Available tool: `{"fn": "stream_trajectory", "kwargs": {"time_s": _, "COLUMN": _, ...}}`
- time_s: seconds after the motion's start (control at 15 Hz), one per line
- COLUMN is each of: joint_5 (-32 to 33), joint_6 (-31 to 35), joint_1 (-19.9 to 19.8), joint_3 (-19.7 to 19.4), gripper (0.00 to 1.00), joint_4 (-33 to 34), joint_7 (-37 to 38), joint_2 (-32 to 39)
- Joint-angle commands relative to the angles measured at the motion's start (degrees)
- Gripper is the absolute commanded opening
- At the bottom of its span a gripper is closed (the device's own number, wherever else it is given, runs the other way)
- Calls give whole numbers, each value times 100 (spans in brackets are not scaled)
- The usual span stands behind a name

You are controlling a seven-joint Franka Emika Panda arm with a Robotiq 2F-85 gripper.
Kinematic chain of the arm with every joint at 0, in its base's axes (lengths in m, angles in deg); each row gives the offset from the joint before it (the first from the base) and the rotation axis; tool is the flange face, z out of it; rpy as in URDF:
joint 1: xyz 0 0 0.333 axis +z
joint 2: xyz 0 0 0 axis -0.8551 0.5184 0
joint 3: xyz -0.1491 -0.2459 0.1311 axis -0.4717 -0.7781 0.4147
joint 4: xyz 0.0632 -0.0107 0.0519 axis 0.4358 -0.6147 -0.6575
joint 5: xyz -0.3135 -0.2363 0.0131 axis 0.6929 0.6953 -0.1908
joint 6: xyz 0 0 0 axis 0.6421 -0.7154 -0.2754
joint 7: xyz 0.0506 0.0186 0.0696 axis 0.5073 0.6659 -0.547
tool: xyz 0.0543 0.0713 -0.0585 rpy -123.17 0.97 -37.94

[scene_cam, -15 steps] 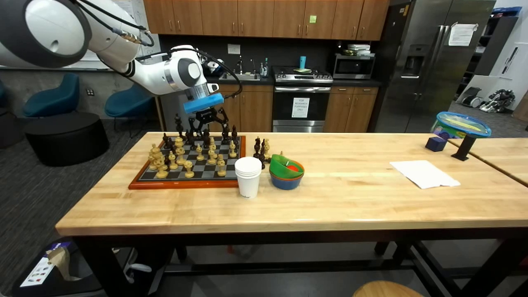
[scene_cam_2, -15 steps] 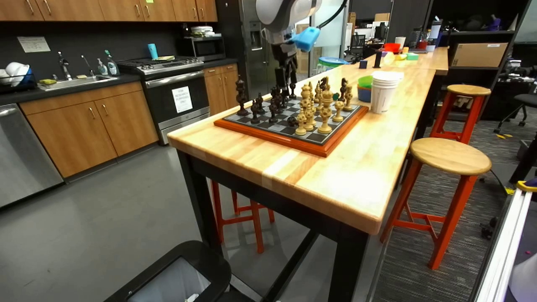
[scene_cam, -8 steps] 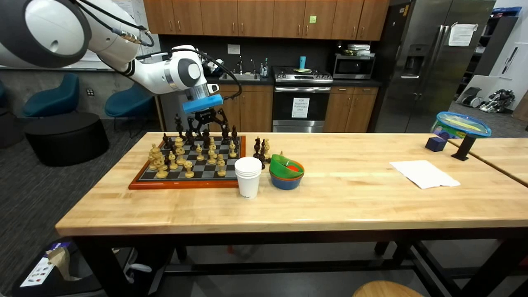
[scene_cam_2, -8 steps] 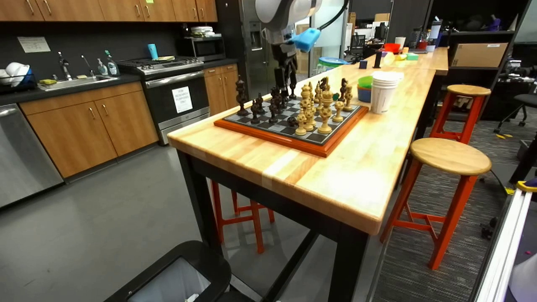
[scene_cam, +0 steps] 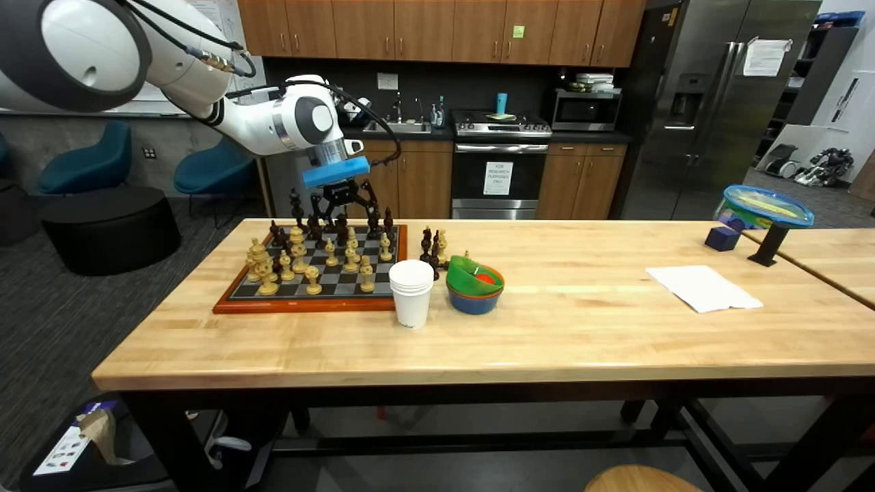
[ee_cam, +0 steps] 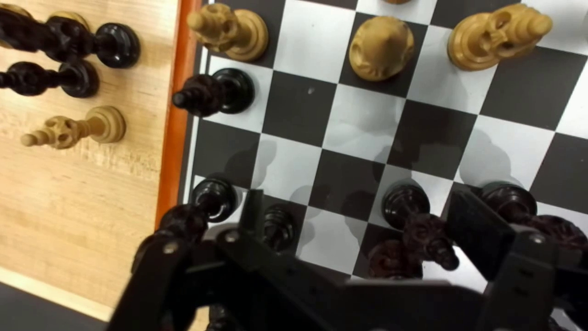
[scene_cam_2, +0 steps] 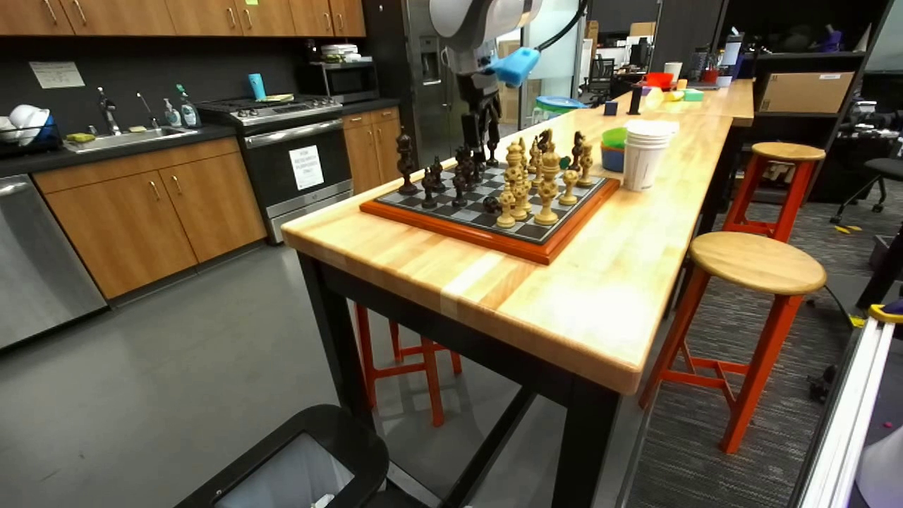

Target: Make two moves using two different chess pieces

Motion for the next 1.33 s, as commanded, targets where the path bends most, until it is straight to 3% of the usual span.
{"fn": "stream_trajectory", "kwargs": {"time_s": 0.0, "joint_5": -114, "joint_6": -32, "joint_1": -80, "joint_3": 118, "gripper": 100, "joint_4": -267, "joint_7": -113, "joint_2": -301}}
{"fn": "stream_trajectory", "kwargs": {"time_s": 0.53, "joint_5": -143, "joint_6": -40, "joint_1": -56, "joint_3": 148, "gripper": 100, "joint_4": -867, "joint_7": -92, "joint_2": -996}}
{"fn": "stream_trajectory", "kwargs": {"time_s": 1.27, "joint_5": -1290, "joint_6": -20, "joint_1": 28, "joint_3": 396, "gripper": 100, "joint_4": -1438, "joint_7": 24, "joint_2": -1599}}
